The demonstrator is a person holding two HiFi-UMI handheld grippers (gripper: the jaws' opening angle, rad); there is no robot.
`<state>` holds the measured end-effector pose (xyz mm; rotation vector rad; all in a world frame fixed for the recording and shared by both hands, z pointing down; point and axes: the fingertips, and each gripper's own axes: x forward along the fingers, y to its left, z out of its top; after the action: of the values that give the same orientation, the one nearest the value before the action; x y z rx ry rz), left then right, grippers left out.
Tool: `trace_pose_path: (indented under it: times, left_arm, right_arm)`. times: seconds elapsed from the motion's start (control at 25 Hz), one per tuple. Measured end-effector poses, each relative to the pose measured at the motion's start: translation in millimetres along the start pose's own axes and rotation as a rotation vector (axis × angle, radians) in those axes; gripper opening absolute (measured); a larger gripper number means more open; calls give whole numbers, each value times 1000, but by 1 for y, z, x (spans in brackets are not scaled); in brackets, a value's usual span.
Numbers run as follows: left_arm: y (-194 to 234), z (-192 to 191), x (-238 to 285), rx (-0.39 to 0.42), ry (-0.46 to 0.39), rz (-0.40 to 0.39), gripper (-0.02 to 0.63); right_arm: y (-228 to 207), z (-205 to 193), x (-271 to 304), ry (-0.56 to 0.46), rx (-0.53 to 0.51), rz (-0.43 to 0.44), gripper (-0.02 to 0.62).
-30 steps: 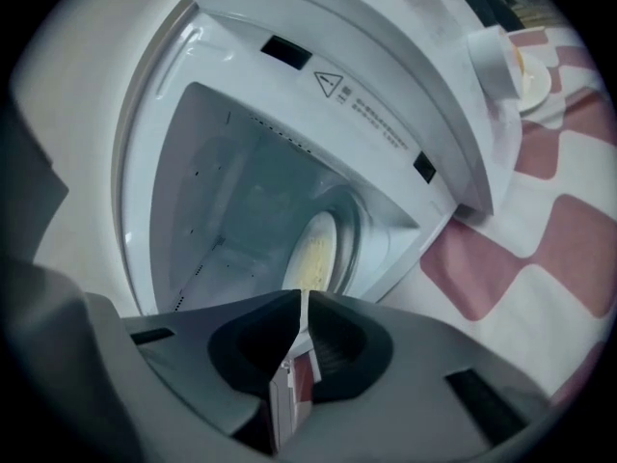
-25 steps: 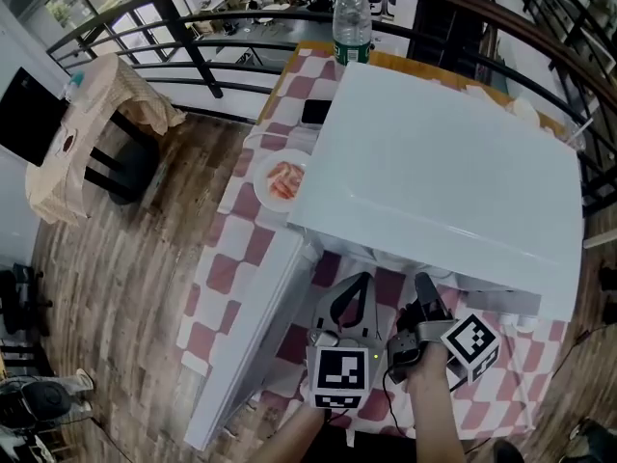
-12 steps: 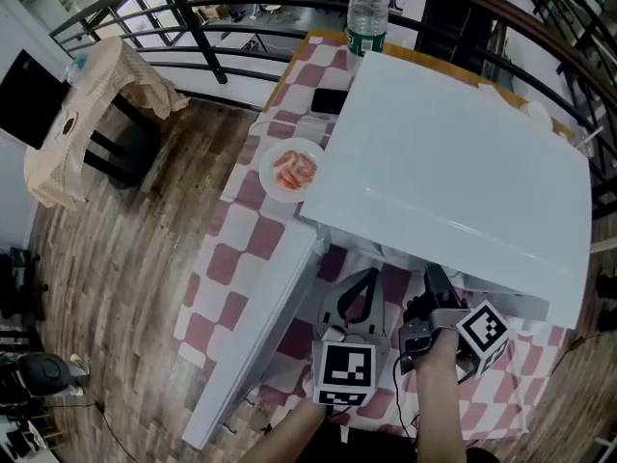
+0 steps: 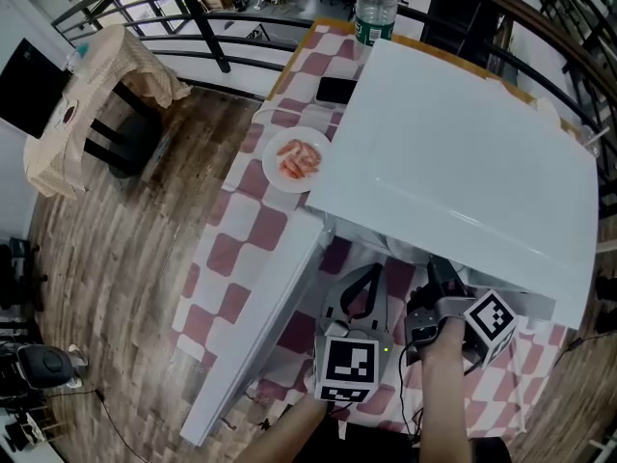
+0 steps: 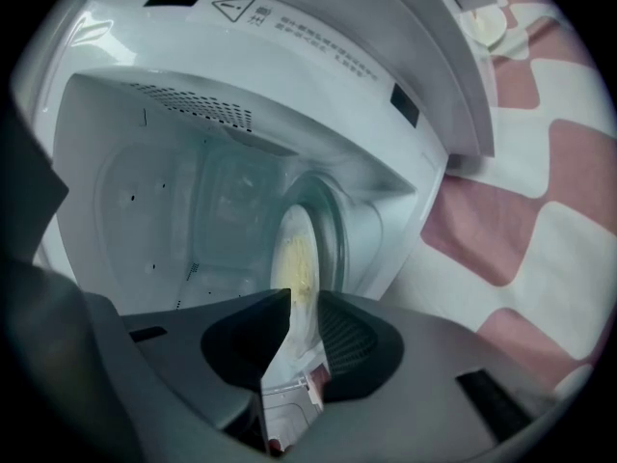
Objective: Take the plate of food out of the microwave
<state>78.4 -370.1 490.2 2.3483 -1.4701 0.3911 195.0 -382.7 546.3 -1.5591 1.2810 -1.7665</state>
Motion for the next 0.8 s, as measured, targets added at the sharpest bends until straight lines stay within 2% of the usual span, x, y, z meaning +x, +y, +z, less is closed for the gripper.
trace_pose_path:
  times: [0.32,0.36,0.4,0.56,0.64,0.8]
  left_arm:
    - [4,-3,-3,-9,4,6,17]
    - [5,-4,-3,-9,5,8,17]
    - [5,-5,-4,-8,8,10,17]
    - [6,-6,-6,-9,10,15,17]
    - [6,-6,-6,-9,11,15,17]
    - [5,-6,-7,-4,10,16,17]
  right_arm:
    - [-1,-5,8,9,18,0,110]
    - [0,-4,9,4,19,2,102]
    - [1,-3,10,-1,23,3,57]
    - [1,0,13,-14,29,-11,57]
    - [-1,-1,14,-13,29,-25,18]
    - [-2,-2,15,-12,27,-25,17]
